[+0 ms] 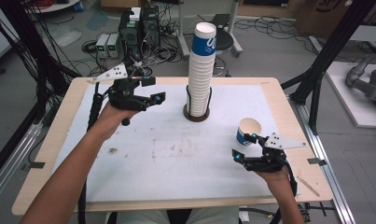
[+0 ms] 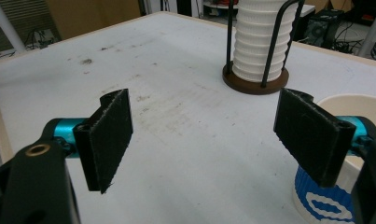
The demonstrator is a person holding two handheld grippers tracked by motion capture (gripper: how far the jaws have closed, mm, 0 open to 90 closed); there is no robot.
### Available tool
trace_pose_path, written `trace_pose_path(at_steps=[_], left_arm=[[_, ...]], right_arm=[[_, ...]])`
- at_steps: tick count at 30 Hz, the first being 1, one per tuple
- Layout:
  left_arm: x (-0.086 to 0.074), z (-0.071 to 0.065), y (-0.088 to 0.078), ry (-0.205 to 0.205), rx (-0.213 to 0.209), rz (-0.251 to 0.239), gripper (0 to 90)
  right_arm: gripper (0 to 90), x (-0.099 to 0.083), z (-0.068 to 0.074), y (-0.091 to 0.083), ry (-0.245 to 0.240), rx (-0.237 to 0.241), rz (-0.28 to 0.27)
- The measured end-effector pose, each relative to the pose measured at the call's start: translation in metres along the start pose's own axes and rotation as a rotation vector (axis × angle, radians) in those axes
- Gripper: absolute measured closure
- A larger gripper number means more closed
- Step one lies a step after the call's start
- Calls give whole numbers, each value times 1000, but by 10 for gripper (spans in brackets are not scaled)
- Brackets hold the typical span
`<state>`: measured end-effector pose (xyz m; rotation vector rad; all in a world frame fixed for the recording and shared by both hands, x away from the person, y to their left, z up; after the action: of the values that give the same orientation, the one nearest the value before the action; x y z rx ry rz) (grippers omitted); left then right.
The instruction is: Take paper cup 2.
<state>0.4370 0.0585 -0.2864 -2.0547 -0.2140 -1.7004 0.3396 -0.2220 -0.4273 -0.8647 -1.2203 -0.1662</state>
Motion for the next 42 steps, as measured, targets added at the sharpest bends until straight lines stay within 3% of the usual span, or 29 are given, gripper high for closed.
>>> trace_pose_path(at_steps=[7, 20, 33, 42], left_arm=[[38, 4, 12, 7, -28, -4, 171], [85, 18, 44, 69, 8, 21, 178], [116, 44, 85, 56, 82, 63, 178], [131, 48, 110, 49, 117, 93, 178]], right_arm=[[200, 1, 2, 1, -5, 10, 3], [200, 2, 2, 1, 6, 23, -2], [200, 2, 2, 1, 8, 35, -4], [200, 1, 4, 4, 10, 44, 3]])
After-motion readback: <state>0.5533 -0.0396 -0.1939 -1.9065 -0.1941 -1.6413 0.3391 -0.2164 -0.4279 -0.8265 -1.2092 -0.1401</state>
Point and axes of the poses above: each handheld gripper's, and its own axes: y roughly forward along the jaws, x roughly out of its top, z roughly to its left, the point moved 10 cm from there along y, roughly forward along the jaws, and after that the axes turned 8 degrees about z, right-handed, at the moved point
